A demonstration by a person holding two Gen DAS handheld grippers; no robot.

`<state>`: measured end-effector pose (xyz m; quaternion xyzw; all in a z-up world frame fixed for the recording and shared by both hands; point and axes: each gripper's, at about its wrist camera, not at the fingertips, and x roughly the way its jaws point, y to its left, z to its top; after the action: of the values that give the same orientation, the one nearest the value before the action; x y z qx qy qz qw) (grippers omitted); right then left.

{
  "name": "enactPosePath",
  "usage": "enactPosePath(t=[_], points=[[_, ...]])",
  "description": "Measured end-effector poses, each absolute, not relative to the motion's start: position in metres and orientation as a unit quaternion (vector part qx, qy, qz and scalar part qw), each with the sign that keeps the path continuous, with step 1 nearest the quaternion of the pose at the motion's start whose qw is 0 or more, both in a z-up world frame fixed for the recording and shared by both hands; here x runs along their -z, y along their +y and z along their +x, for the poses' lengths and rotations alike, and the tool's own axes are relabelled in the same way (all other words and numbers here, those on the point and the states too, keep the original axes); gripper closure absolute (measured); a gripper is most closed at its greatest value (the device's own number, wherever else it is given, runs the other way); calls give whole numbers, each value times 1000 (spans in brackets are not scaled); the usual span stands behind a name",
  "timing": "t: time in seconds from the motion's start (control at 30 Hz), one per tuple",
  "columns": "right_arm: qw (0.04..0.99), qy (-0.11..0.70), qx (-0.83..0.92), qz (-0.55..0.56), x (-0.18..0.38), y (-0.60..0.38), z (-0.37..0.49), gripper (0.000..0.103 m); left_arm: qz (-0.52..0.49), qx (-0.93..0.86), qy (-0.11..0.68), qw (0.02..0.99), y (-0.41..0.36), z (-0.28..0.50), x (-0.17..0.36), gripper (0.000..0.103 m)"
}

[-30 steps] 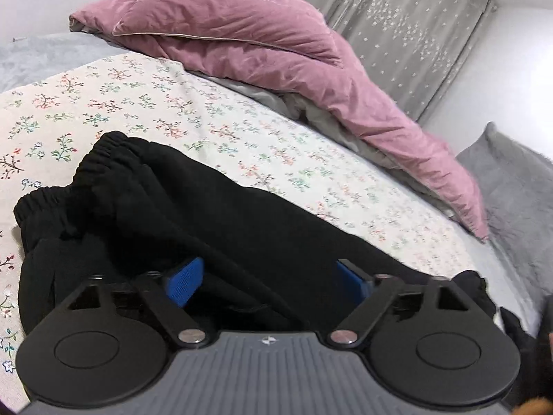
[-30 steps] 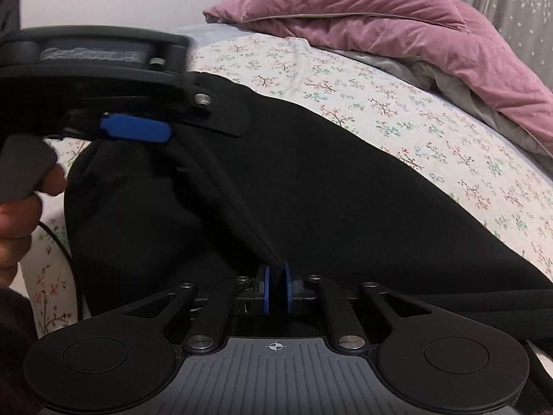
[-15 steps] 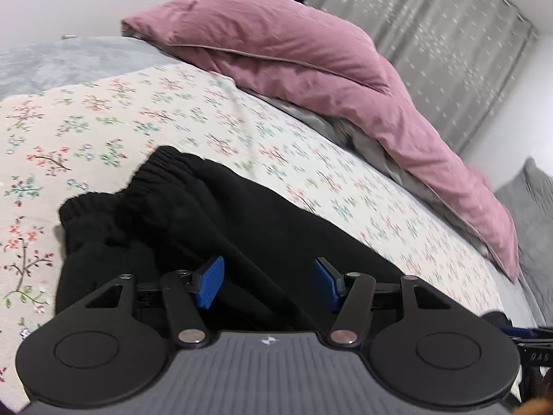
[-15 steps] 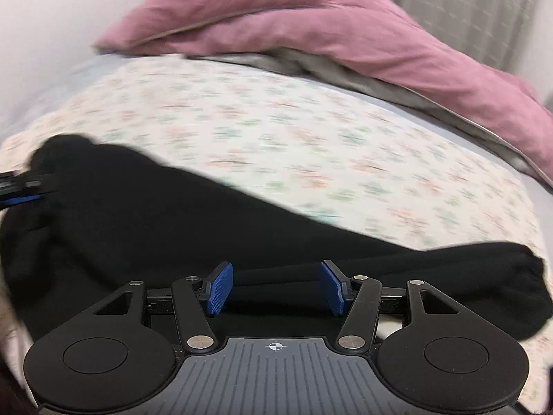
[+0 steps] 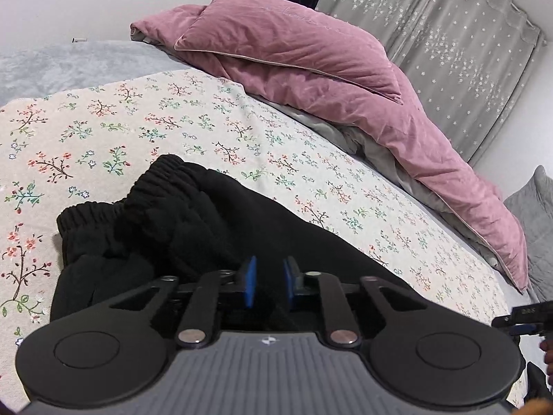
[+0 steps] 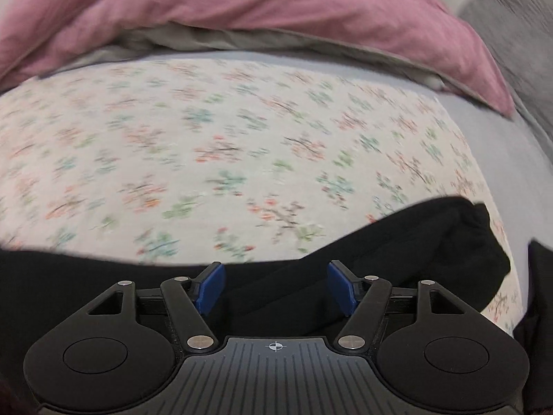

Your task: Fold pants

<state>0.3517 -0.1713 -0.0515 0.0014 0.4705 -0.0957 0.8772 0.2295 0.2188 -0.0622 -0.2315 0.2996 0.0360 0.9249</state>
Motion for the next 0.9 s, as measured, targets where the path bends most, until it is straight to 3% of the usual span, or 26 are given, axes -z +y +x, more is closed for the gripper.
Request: enactPosePath(t=[0.23,0.37,0.4,0.47,0.53,0.9], points=[[857,478,190,38,84,-204,392,37,-221,-39,318,921,213,239,68,88],[835,493,240,36,107,-215,407,43,-222,-44,325,918,214,242,70,92],[832,492,255,28,110,-216,407,49,-223,-45,325,918,215,242,70,92],[832,483,274,8,112,-217,405,83,-222,-44,325,918,216,243,70,92],[840,468,275,2,105,-219,398,99,-222,-39,325,919,220,244,68,92],[896,372,240,28,9,-242,291,103,-248,-17,297,922,265,219,35,92]])
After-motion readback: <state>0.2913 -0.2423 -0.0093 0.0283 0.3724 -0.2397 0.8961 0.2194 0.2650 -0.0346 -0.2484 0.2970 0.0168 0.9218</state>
